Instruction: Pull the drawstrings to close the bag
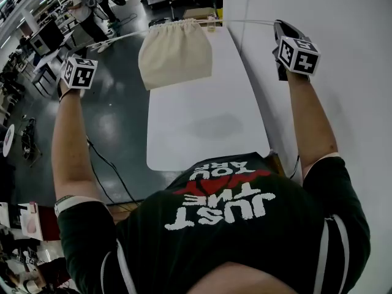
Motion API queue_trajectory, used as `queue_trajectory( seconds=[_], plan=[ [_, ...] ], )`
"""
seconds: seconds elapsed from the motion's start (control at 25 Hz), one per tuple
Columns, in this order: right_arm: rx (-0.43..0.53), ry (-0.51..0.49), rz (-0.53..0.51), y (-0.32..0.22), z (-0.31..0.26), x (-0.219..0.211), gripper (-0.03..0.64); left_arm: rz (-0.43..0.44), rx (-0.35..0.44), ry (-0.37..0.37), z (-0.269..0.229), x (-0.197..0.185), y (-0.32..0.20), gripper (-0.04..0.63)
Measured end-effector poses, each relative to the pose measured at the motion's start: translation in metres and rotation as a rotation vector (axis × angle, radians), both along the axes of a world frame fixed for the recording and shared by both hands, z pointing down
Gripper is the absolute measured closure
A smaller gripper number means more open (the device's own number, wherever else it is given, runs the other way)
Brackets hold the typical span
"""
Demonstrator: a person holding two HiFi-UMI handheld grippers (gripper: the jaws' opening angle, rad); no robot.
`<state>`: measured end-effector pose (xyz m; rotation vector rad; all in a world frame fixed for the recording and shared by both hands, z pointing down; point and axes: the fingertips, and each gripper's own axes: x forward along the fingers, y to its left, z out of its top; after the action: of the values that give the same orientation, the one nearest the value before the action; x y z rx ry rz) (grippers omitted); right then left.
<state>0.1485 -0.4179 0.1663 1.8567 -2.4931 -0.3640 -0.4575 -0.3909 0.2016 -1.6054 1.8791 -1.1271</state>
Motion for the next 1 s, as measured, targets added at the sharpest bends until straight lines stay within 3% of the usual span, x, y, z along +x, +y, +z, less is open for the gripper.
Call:
queue_trajectory(
  seconds=[0.32,0.48,0.8,1.0],
  plan=[
    [-0.015,-0.004,-0.021,0.0,0.003,-0.01,0.606,-0.036,-0.039,0.018,0.012,-0.031,0.003,0.584],
    [-0.024,-0.008,-0.029,-0.006,0.004,-0.008,0.606,-0.037,-0.044,-0.021,0.015,-0.028,0.001,0.584],
    [-0.042,-0.06,-0.023,-0.016,0.014,0.004,0.606,-0.025,-0.043,0.089,0.022,-0.028,-0.006,0.584],
    [-0.056,-0.067,-0.026,-0.023,0.018,0.011,0.606,-0.039,-0.063,0.068,0.028,-0.032,-0.013,0.584]
  ],
)
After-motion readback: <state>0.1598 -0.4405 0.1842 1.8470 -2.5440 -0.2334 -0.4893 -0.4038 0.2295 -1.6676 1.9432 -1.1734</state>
